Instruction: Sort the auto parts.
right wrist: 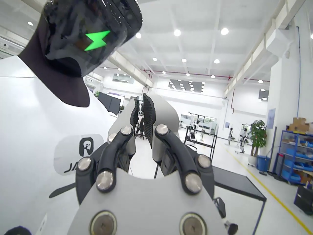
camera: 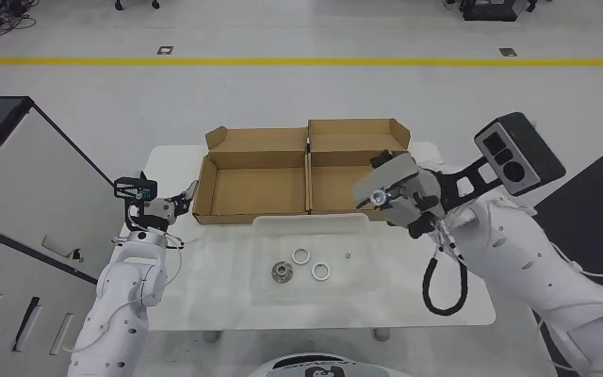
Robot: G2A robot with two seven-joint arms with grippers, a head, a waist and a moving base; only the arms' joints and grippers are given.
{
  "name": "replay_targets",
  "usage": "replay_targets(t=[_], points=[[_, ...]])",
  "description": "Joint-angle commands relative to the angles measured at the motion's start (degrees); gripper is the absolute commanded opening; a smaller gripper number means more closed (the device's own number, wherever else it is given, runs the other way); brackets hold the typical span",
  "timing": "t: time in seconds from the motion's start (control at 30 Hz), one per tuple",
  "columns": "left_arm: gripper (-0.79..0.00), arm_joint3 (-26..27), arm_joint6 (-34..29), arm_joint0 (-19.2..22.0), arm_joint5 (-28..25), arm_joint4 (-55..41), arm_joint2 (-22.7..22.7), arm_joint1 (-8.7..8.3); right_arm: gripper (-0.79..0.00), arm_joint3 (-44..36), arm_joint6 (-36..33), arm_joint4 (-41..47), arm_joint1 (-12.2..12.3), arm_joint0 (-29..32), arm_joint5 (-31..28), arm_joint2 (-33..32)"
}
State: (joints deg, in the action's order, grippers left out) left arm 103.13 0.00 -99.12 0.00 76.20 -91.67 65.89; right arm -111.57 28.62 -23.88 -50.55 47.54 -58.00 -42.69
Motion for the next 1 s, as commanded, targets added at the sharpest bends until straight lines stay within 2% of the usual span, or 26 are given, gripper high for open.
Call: replay_targets(t=[0.0, 0.13, 0.23, 0.63, 0.97], points=[[0.000, 0.00, 0.00, 0.00, 0.00, 0.00, 0.00, 0.00, -0.785, 0.46, -3.69, 2.08, 0.10, -0.13, 0.00, -0.36], [0.000, 0.00, 0.00, 0.00, 0.00, 0.00, 0.00, 0.00, -0.785, 0.69, -8.83, 5.84, 0.19, -0.01, 0.00, -1.37], [0.000, 0.00, 0.00, 0.00, 0.00, 0.00, 0.00, 0.00, -0.785, -0.24, -9.59, 8.19, -0.02, 0.34, 0.00, -2.37], [0.000, 0.00, 0.00, 0.00, 0.00, 0.00, 0.00, 0.00, -0.785, -3.73, 0.33, 10.20, -2.73, 2.58, 0.00, -3.49], [0.000, 0.00, 0.00, 0.00, 0.00, 0.00, 0.00, 0.00, -0.785, -2.80, 2.66, 9.21, -4.55, 2.08, 0.00, -2.97]])
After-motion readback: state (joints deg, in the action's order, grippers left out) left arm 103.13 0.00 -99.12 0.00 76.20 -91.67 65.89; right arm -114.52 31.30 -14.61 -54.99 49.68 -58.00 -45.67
